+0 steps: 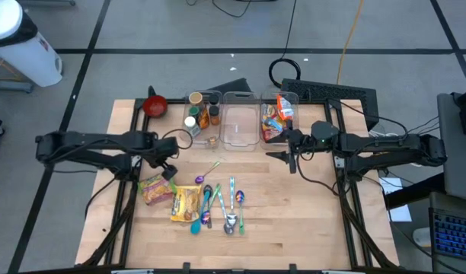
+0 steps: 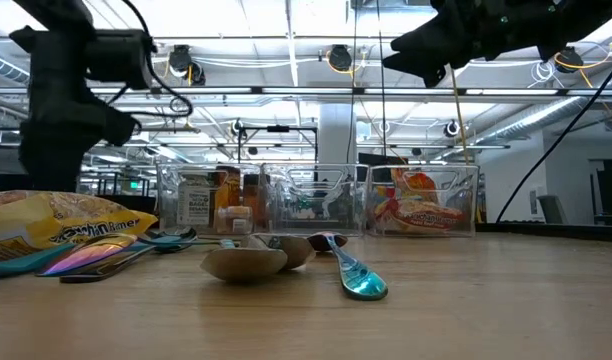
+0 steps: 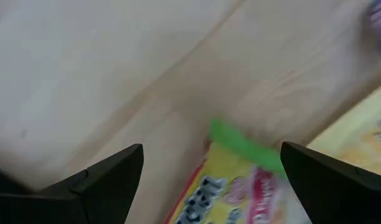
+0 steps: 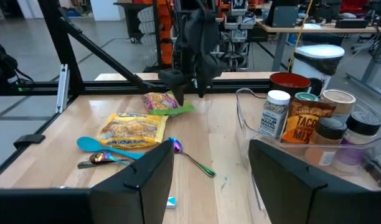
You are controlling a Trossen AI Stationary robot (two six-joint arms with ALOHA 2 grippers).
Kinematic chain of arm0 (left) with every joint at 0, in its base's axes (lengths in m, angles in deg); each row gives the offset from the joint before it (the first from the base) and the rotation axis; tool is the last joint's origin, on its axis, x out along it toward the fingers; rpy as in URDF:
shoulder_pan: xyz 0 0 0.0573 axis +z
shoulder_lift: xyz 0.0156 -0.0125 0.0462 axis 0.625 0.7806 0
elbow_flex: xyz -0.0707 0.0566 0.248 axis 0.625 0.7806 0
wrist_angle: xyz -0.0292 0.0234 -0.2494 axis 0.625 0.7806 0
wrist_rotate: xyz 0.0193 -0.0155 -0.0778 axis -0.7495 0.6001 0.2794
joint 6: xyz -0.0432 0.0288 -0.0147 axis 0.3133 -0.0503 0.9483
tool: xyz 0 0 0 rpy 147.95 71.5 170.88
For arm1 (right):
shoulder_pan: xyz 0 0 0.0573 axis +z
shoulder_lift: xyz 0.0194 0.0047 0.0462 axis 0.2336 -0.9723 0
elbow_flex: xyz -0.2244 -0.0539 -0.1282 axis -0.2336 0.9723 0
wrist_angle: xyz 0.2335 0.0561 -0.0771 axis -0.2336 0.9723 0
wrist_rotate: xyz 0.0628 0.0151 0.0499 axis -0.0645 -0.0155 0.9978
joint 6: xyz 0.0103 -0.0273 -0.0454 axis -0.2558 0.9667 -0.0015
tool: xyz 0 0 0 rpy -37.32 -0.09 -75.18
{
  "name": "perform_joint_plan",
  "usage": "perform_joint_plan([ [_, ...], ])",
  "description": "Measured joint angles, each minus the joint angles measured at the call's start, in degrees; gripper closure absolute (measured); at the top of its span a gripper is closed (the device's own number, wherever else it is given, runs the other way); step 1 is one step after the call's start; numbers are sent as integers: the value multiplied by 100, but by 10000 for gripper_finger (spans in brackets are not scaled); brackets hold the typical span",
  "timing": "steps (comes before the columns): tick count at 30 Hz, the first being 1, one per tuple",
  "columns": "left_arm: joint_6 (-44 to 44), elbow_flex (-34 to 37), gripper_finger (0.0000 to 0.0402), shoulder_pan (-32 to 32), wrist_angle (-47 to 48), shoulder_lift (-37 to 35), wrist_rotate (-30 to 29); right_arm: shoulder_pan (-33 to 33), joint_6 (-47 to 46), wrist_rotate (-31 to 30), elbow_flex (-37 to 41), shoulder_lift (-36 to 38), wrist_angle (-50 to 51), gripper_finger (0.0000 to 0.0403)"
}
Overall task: Pick & Place Food Item
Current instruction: Put the green noodle pack into the right transparent bin
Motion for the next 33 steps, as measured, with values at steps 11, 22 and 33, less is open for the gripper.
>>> perform_joint_plan([
  [11, 232, 9, 14, -113, 16, 976, 256, 0, 14, 1, 0, -2, -82, 202],
  [22, 122, 9, 41, -270, -22, 1095, 396, 0, 14, 15, 0, -2, -81, 202],
  [33, 73, 9, 205, -271, -100, 1096, 294, 0, -2, 15, 0, -2, -81, 202],
])
